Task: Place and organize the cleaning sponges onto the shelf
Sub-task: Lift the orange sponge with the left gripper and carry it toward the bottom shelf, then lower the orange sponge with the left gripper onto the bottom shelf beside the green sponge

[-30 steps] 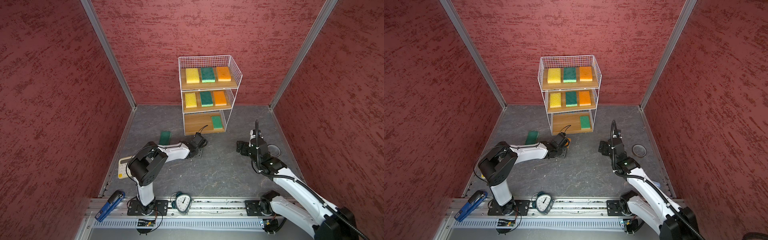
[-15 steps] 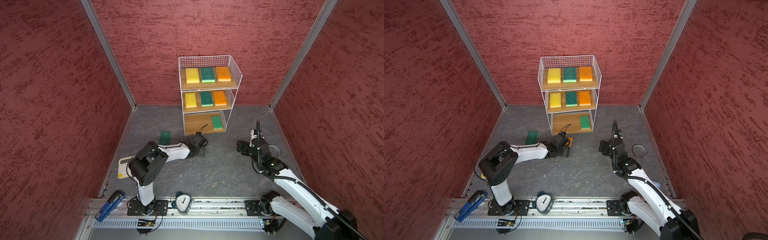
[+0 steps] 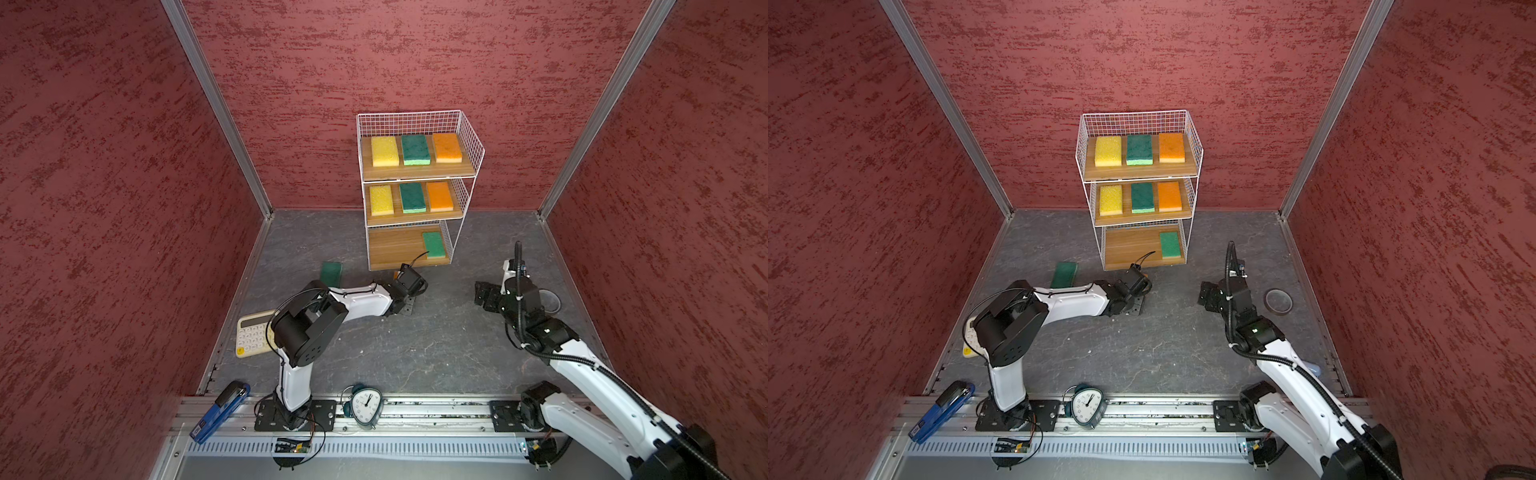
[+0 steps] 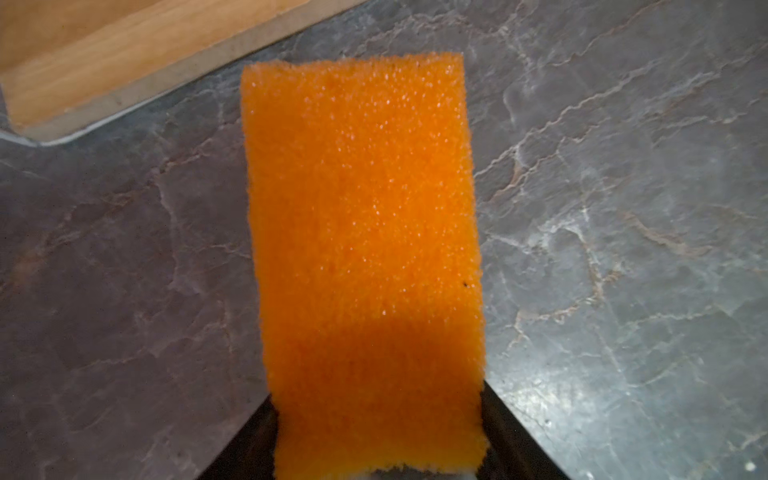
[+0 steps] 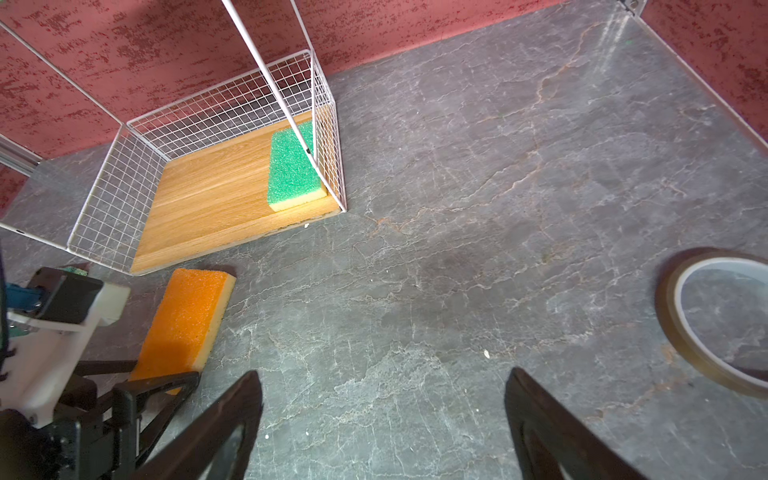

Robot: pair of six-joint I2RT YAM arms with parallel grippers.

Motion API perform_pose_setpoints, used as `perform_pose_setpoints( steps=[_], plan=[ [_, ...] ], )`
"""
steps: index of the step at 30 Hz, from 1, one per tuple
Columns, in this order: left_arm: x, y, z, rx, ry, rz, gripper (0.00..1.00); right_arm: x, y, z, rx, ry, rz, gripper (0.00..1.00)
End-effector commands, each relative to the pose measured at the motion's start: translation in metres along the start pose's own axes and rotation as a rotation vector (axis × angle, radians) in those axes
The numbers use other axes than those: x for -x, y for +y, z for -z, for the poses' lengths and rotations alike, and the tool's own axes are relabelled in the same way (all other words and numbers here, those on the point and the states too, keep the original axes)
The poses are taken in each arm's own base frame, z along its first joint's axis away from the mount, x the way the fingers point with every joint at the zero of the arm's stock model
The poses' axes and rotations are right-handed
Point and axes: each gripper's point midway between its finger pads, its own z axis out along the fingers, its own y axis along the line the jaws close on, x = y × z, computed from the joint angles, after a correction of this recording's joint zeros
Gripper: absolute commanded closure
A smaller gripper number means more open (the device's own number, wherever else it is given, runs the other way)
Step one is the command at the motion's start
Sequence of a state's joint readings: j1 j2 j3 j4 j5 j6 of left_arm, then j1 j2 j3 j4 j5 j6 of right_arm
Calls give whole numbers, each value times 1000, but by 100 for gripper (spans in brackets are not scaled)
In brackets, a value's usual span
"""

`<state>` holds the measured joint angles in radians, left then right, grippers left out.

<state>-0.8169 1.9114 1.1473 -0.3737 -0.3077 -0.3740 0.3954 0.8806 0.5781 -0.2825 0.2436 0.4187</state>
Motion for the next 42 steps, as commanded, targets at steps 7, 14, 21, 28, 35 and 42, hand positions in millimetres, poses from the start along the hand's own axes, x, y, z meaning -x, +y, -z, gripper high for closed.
perform_pose_setpoints(
  steps=[7,14,21,28,35,42],
  plan=[
    [-23,6,-1,37,66,18,49,5,-5,5,-22,-7,-4,8],
    [28,-9,25,-54,-85,151,49,8,-2,10,4,-22,-20,8],
    [75,-7,35,-52,-215,232,49,6,4,10,45,-21,-33,8],
    [108,-1,27,-33,-317,283,48,8,10,13,79,-28,-34,8],
    [134,2,15,-12,-389,286,47,8,18,15,129,-23,-52,8],
    [149,6,-4,-11,-408,324,47,4,24,13,166,-5,-74,8]
  ],
)
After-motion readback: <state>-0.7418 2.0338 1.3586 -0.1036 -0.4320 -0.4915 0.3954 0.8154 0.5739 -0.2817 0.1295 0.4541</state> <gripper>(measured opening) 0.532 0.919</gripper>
